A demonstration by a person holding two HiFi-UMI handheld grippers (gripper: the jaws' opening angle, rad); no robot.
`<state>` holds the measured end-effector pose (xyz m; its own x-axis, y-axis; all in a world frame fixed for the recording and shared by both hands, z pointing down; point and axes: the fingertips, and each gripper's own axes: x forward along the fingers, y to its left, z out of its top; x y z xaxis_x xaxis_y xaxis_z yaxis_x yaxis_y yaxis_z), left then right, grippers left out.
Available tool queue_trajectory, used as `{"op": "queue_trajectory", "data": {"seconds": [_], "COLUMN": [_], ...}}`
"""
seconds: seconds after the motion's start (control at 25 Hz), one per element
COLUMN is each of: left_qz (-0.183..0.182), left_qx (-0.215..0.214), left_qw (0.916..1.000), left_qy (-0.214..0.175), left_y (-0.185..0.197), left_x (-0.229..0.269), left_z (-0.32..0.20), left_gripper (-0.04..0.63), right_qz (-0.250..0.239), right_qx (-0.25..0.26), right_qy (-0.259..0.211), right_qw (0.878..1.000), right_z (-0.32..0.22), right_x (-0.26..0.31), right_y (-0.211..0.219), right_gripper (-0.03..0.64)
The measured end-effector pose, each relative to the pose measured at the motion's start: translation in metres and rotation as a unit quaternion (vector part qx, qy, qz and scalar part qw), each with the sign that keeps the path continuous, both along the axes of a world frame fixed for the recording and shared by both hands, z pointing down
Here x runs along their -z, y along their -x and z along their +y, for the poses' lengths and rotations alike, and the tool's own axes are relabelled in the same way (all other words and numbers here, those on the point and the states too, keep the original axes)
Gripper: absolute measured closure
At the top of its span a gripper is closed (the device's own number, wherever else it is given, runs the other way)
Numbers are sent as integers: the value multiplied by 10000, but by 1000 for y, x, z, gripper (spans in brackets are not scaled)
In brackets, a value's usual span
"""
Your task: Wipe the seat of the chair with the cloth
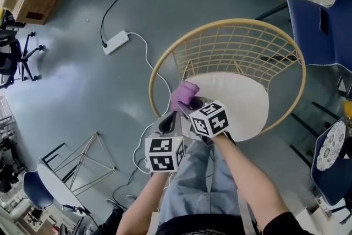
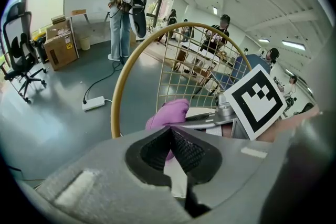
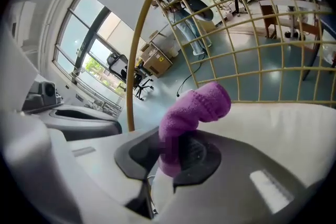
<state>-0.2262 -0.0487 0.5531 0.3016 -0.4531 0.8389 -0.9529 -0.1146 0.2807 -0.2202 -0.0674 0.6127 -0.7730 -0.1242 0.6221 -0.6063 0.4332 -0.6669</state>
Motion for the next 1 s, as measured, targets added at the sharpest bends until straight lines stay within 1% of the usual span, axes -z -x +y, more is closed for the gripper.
{"op": "queue_trajectory", "data": {"seconds": [0.24, 0.52, 0.68, 1.0], "left_qz": [20, 8, -86, -121], "left_qx": [11, -39, -158, -382], "left_qw": [10000, 9999, 9997, 9991], "left_qy": [88, 126, 136, 171], "left_y": [-17, -38, -48, -74], "left_x": [-10, -17, -21, -28], "left_z": [5, 3, -1, 0], "left_gripper": [600, 601, 601, 601], "right_qz": [-116, -154, -113, 81], "right_qx": [-486, -886, -1113, -1620], "right_qy": [95, 146, 119, 87], "right_qw": [9987, 9958, 9937, 9867], "right_z": [-18, -32, -41, -43], "right_x": [-10, -24, -27, -33], "right_y": [-23, -60, -82, -136], "right_gripper": [557, 557, 557, 557]}}
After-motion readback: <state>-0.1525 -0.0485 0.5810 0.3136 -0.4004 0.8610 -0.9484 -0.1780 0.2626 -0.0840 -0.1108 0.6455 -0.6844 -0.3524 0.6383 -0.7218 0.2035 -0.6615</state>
